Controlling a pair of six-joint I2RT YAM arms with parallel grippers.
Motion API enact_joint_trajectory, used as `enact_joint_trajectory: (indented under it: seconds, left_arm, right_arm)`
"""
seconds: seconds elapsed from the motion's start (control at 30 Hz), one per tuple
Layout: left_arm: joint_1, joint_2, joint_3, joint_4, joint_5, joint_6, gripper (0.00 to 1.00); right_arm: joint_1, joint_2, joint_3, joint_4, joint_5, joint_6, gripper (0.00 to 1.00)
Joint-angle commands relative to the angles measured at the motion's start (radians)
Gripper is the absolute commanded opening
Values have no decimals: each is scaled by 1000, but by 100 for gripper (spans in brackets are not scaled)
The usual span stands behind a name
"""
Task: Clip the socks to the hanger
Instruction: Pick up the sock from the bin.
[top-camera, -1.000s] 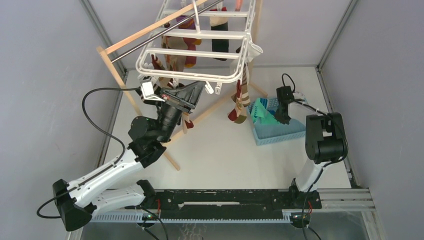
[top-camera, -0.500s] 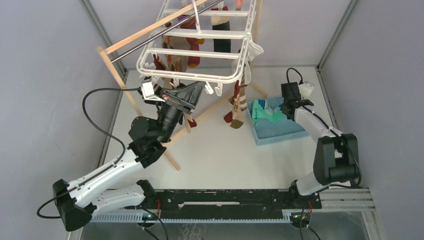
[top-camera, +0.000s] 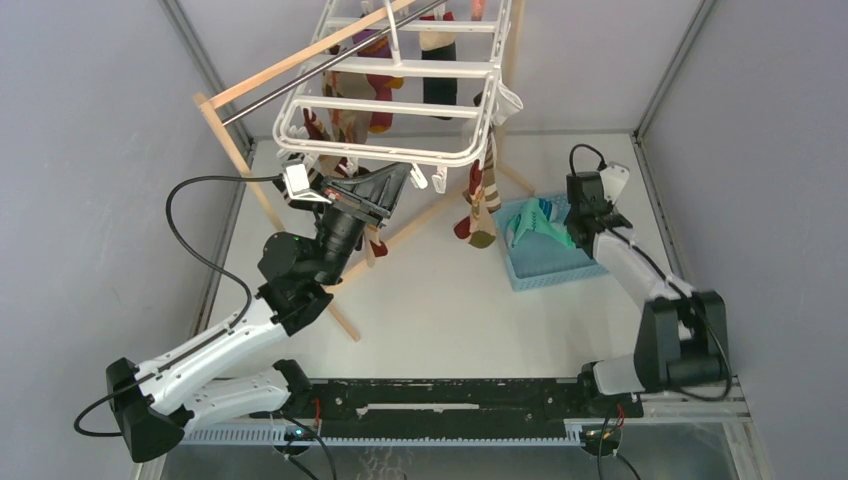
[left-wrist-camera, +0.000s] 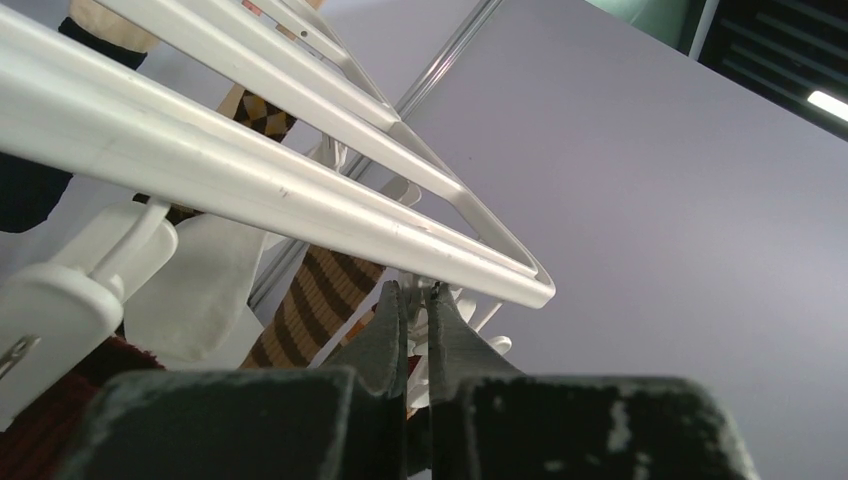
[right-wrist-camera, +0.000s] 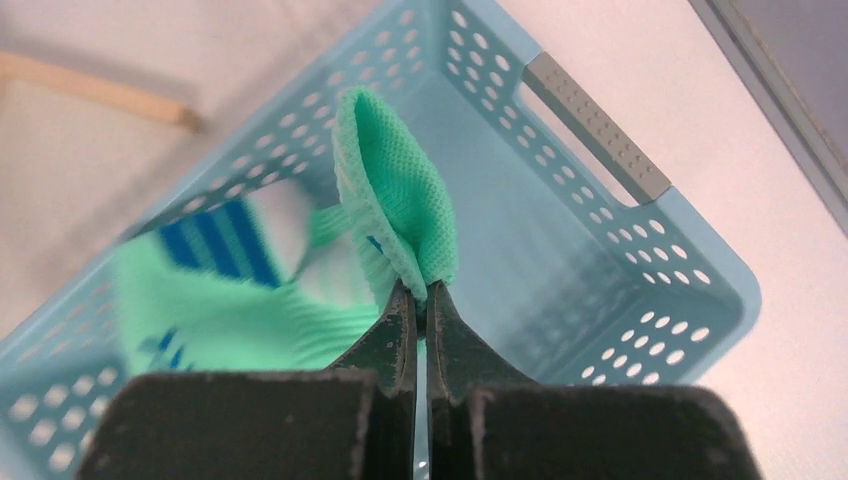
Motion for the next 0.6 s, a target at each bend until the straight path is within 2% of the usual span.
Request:
enact_joint_trajectory:
  seconds: [0.0,0.17,0.37,0.57]
  left_arm:
    - [4,-8,-13,11,8,19,0]
    - [4,3,-7,10,24,7,0]
    - [3,27,6,11,53,-11,0]
    - [4,23,8,10,61,-12,0]
  right_arm:
    - [39,-261,-135,254,-82,-140,0]
    - [40,-527,-245,373,-267,-214,0]
    - [42,-700,-251,411,-544,-280,0]
    - [5,-613,-185,302,-475,-278,0]
